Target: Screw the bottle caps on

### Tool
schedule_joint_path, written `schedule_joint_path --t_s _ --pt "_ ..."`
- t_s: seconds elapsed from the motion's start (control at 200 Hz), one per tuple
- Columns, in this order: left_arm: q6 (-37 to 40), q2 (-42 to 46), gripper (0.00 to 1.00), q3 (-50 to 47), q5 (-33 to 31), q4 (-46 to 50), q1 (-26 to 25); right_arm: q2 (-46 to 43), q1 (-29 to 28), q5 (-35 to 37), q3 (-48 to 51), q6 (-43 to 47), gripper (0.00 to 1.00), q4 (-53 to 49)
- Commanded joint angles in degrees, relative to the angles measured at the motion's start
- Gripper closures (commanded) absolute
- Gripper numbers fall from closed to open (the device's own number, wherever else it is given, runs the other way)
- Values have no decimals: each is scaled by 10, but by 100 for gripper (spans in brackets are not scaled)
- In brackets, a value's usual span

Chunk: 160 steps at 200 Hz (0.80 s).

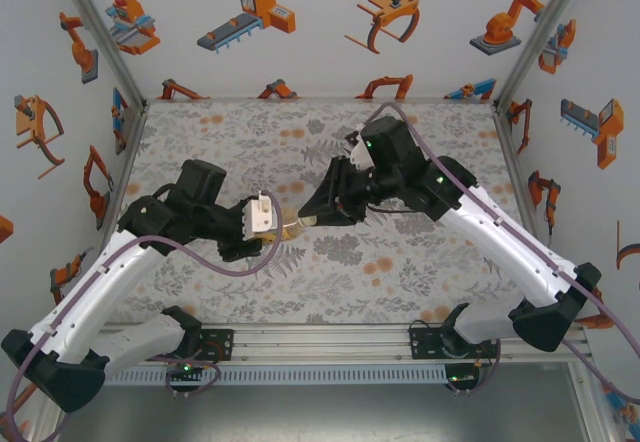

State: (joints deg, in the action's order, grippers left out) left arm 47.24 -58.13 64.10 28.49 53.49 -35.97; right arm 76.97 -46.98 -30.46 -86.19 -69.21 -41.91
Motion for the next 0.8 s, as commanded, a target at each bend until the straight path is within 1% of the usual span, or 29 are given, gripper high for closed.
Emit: schedule_joint_path --t_s 0.0,0.18,0.396,0.526,0.606,0.711,0.796 --pt "2 0 100 9 77 -109 -14 20 -13 13 -12 -10 77 14" --pt "5 7 100 -15 80 -111 -13 13 -6 62 -60 82 60 -59" --pt "0 27 100 -35 78 -106 -13 8 4 71 -89 122 44 -62" --pt "-5 30 100 -40 75 -101 -13 11 6 69 -113 154 40 -62" --pt "-7 32 100 -41 76 -101 -13 6 7 80 -128 198 39 -62" --pt "-8 33 100 -41 77 -101 -13 -7 8 94 -140 288 40 -53" --pt "-8 31 100 -39 77 -101 -13 -22 8 87 -134 386 44 -26"
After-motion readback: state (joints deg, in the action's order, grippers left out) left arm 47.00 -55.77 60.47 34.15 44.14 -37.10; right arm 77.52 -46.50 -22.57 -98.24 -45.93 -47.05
